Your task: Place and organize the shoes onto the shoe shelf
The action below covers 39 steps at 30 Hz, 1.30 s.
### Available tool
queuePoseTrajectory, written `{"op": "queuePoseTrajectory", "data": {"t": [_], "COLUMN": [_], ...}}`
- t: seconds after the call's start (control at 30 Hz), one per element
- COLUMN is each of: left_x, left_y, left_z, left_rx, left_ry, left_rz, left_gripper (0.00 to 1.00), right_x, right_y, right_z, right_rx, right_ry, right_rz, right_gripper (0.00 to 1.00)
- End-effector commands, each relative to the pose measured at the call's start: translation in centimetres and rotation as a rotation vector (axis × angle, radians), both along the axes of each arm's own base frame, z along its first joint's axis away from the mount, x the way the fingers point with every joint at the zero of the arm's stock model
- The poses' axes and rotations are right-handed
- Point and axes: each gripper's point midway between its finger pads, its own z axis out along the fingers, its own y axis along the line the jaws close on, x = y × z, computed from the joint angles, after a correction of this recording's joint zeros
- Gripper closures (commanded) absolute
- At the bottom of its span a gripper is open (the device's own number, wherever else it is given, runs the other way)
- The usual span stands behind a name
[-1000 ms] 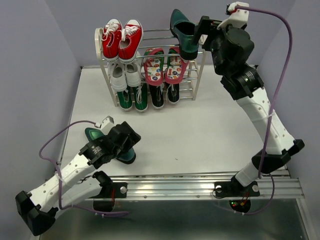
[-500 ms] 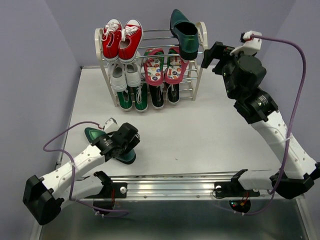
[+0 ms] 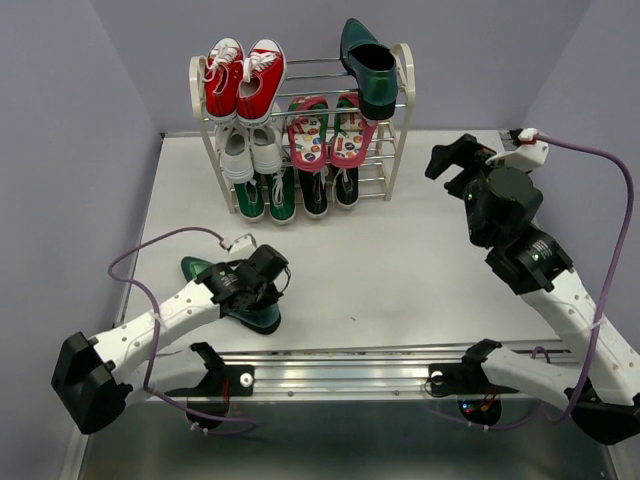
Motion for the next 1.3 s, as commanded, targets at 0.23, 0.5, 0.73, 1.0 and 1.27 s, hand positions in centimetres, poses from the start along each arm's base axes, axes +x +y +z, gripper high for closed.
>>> {"op": "queuePoseTrajectory", "data": {"t": [0.23, 0.5, 0.73, 1.0, 1.27], "left_x": [-3.2, -6.6, -5.6, -2.4, 0.0], "left_y": [-10.6, -14.9, -15.4, -17.0, -17.7], "left_z": [9.9, 16.7, 24.0, 31.9, 35.7], "left_rx": [-0.016, 0.108, 0.076, 0.143, 0.2], "left_ry": [-0.219, -0.313, -0.474, -0.714, -0.788], "left_rz": [-0.683, -0.914, -0.925, -0.938, -1.022], "left_gripper": [1.0, 1.0, 1.0, 1.0, 1.0], "right_x": [1.0, 0.3, -0.6, 0.0, 0.0], "right_y": [1.0, -0.5, -2.9, -3.2, -3.5], "right_z": [-5.8, -6.4, -6.6, -8.9, -9.3], "right_rx": [-0.062, -0.1, -0.123, -0.179, -0.181], "right_ry": [0.132, 0.142, 0.144, 0.198, 0.202], "right_rz": [0.009, -0.039, -0.149, -0.195, -0.216], "right_gripper": [0.0, 0.0, 0.0, 0.0, 0.0]}}
